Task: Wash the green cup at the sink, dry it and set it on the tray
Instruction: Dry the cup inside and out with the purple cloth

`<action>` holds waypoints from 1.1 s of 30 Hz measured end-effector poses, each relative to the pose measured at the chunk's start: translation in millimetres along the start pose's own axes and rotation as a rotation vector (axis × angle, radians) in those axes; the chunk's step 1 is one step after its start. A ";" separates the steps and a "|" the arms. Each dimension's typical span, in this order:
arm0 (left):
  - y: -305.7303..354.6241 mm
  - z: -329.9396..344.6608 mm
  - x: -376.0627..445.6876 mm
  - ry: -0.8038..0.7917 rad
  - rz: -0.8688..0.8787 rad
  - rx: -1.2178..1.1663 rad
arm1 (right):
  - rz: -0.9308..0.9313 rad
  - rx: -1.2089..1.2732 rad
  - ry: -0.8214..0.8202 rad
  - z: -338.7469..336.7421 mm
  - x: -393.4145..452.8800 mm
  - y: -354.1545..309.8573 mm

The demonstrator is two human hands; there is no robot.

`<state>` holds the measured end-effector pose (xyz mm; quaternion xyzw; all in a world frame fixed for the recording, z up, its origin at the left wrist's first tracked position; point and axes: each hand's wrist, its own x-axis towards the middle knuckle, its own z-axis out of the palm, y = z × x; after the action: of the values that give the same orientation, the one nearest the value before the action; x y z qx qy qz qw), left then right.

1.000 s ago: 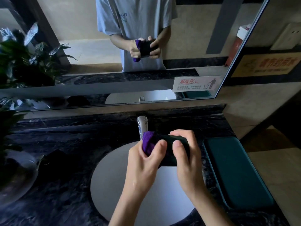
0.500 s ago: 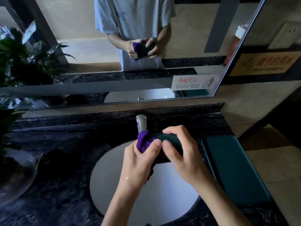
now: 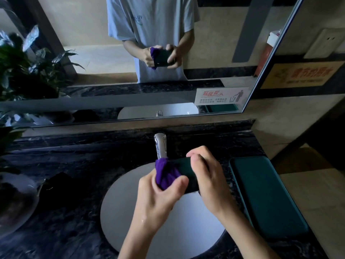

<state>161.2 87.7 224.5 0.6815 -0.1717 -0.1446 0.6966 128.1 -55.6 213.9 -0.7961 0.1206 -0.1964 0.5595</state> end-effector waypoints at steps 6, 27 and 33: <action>-1.1 -4.0 3.6 0.055 -0.123 -0.061 | 0.069 0.008 -0.202 -10.4 -2.0 1.5; 9.5 5.3 0.2 -0.025 0.058 0.285 | 0.131 0.197 0.019 -3.2 -2.4 0.0; 9.2 1.1 0.2 -0.035 -0.158 -0.007 | -0.014 0.095 -0.162 -9.3 -12.9 10.3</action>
<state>160.6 86.9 233.8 0.6880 -0.1293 -0.2115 0.6821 112.7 -61.6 204.7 -0.7828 0.0601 -0.1407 0.6031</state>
